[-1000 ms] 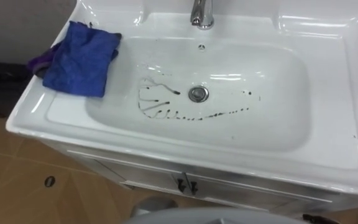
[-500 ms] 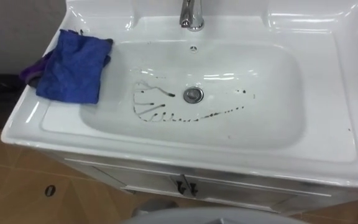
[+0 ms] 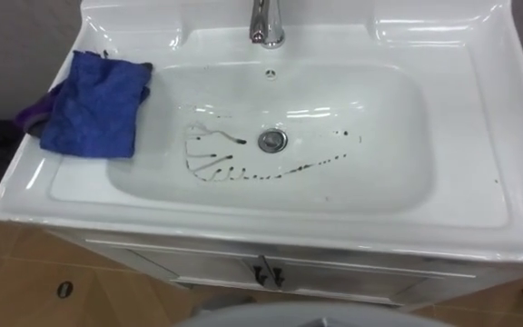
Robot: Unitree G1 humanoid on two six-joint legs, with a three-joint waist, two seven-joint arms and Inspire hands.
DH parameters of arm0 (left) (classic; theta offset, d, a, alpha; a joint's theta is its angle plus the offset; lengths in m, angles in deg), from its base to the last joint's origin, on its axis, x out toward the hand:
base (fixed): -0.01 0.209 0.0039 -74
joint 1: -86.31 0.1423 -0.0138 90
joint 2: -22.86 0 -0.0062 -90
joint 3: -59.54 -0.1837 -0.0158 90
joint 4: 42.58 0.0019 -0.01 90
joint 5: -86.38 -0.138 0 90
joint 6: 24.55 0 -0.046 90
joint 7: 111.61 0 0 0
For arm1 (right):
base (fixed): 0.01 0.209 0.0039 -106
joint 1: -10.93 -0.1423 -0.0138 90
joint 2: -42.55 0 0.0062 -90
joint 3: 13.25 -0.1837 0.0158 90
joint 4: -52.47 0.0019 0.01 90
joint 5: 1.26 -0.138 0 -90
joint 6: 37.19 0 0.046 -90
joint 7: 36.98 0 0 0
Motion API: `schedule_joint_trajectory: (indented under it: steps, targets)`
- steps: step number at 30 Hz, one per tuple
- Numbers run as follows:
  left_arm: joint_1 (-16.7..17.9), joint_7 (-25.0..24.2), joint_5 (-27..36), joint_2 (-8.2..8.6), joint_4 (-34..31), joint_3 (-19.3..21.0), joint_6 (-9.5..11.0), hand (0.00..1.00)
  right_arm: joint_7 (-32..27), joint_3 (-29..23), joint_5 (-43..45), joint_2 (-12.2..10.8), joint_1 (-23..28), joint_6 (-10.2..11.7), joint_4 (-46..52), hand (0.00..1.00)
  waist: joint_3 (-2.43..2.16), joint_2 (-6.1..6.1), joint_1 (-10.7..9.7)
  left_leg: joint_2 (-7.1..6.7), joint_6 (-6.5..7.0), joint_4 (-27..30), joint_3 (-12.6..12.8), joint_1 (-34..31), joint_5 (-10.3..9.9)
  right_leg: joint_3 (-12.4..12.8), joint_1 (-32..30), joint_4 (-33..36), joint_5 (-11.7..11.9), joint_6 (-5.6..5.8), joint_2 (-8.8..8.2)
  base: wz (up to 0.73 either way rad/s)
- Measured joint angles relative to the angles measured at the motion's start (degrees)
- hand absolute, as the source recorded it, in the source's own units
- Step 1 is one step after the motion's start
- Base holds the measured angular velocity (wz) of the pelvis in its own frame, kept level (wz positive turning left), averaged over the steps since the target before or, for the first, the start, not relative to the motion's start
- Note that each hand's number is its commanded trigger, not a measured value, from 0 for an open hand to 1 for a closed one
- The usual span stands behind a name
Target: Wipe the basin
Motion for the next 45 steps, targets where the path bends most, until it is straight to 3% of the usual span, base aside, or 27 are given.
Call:
schedule_joint_trajectory:
  steps: [3,9,18,21,31,45]
  targets:
    - [0.0,-1.5,-0.2,0.0,-0.1,-2.1,0.0,0.0,0.4,0.0,0.0,0.0,-0.4,0.1,-0.3,0.0,0.09,-0.28,-0.6,0.07,0.0,-0.3,0.4,0.3,0.0,0.7,0.0,-0.1,0.0,0.0,0.04,-0.08]
    - [-0.2,-3.6,-2.8,0.0,-0.9,-4.7,0.1,0.0,0.5,0.0,0.0,-0.3,-1.2,0.0,-1.8,0.0,0.73,-0.8,-2.0,0.25,0.01,-0.4,1.4,0.9,0.0,2.0,0.2,-0.6,0.1,-0.01,0.12,-0.11]
    - [-1.1,-8.6,-2.9,0.0,-0.9,-10.2,0.1,0.0,2.6,0.0,-0.4,-0.7,-1.7,-0.2,-2.7,0.0,0.88,-0.54,-4.1,0.55,0.01,-0.4,2.3,1.2,0.0,3.7,-0.1,-0.5,0.2,-0.12,0.29,-0.07]
    - [-1.1,-10.5,-3.0,0.0,-0.9,-11.8,0.1,0.0,2.9,0.1,-0.8,-0.7,-1.6,-0.1,-2.7,0.0,1.02,-0.73,-4.5,1.03,0.0,-0.4,3.4,1.8,0.0,5.5,-0.1,-0.5,0.4,-0.39,0.68,-0.2]
    - [-2.5,-14.6,-6.8,0.0,-0.8,-12.4,0.2,0.0,4.3,0.1,-0.7,-0.9,-0.9,-0.1,-2.7,0.0,1.02,-0.78,-5.5,2.01,-0.04,-1.0,5.6,2.0,-0.1,8.6,-1.2,-0.4,0.8,-1.0,1.56,-0.11]
    - [-2.7,-21.9,-6.8,0.11,0.0,-12.4,-1.0,0.0,4.3,-0.4,-0.8,-1.3,-0.7,-1.1,-2.2,0.0,0.57,-1.35,-6.2,2.12,-0.05,-1.1,5.6,2.1,-0.1,9.0,-1.0,-0.6,1.1,-1.2,1.85,0.0]
